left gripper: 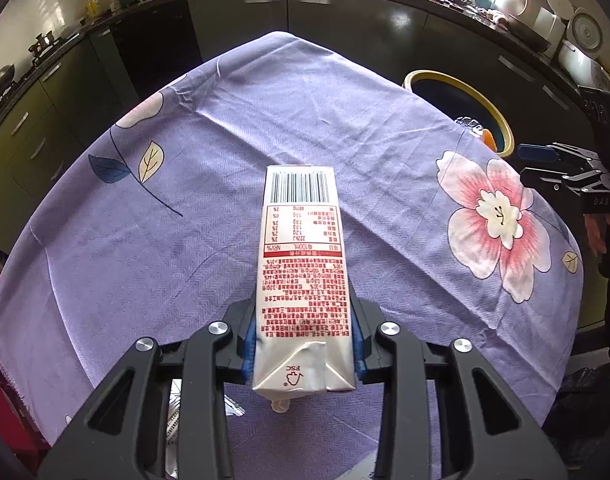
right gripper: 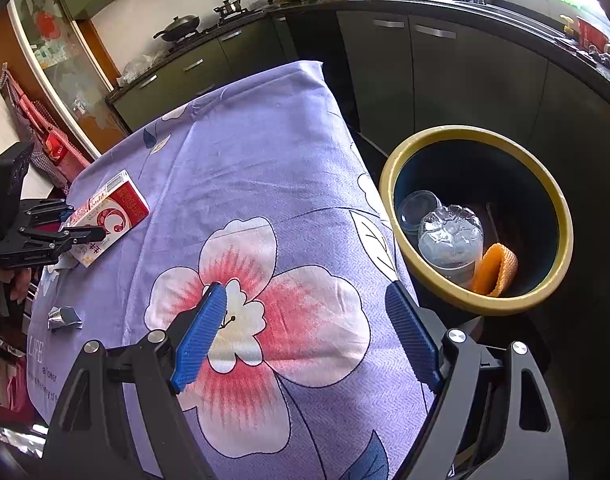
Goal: Collect trash
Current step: 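Carry the milk carton over the bin and open the left gripper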
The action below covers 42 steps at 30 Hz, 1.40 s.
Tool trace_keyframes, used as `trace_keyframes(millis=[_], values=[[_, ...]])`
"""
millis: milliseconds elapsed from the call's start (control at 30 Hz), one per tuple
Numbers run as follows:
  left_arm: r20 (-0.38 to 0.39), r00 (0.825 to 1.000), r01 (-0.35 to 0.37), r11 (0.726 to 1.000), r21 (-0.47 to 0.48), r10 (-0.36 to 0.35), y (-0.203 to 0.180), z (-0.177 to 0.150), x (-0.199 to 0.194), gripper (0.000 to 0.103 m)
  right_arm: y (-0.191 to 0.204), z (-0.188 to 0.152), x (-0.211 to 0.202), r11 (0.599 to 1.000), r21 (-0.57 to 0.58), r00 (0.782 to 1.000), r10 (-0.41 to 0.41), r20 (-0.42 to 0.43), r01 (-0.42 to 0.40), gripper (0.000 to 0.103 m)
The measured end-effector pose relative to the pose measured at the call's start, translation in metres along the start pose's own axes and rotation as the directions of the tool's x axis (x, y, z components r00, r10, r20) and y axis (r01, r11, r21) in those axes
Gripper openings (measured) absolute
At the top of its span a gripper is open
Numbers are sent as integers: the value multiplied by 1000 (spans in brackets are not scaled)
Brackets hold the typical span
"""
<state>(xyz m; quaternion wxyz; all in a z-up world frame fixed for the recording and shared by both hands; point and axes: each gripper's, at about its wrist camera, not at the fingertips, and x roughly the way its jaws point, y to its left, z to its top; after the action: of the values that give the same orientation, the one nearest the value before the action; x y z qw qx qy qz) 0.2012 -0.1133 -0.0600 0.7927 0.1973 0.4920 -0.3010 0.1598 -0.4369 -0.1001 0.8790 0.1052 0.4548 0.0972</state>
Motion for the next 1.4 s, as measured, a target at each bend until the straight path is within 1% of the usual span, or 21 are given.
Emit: trace_keyframes(millis=[267, 467, 600, 733, 933, 1100, 1200, 1300, 1400], values=[[21, 1000, 12, 998, 54, -13, -28, 9, -15, 33, -4, -3, -3, 1000, 6, 1000, 13, 1, -13, 81], [45, 999, 26, 996, 81, -30, -47, 20, -25, 33, -12, -6, -14, 1000, 14, 1000, 12, 13, -12, 81], [52, 996, 62, 991, 116, -69, -67, 36, -29, 33, -22, -9, -34, 1000, 28, 999, 1, 43, -2, 81], [48, 993, 99, 981, 169, -109, -96, 62, -23, 33, -40, -16, -58, 998, 57, 997, -18, 76, 14, 81], [21, 986, 154, 958, 244, -164, -152, 113, 4, 33, -84, -32, -85, 989, 142, 993, -57, 106, 42, 81], [-14, 982, 186, 940, 287, -190, -197, 168, 42, 33, -124, -47, -96, 975, 218, 991, -74, 116, 47, 81], [-55, 978, 211, 941, 266, -203, -216, 204, 72, 33, -145, -57, -101, 965, 259, 990, -80, 119, 47, 81], [-72, 980, 199, 947, 253, -187, -232, 234, 105, 34, -165, -66, -104, 954, 297, 990, -85, 113, 49, 81], [-85, 984, 170, 957, 236, -154, -241, 255, 135, 34, -181, -75, -105, 942, 333, 991, -89, 104, 50, 81]])
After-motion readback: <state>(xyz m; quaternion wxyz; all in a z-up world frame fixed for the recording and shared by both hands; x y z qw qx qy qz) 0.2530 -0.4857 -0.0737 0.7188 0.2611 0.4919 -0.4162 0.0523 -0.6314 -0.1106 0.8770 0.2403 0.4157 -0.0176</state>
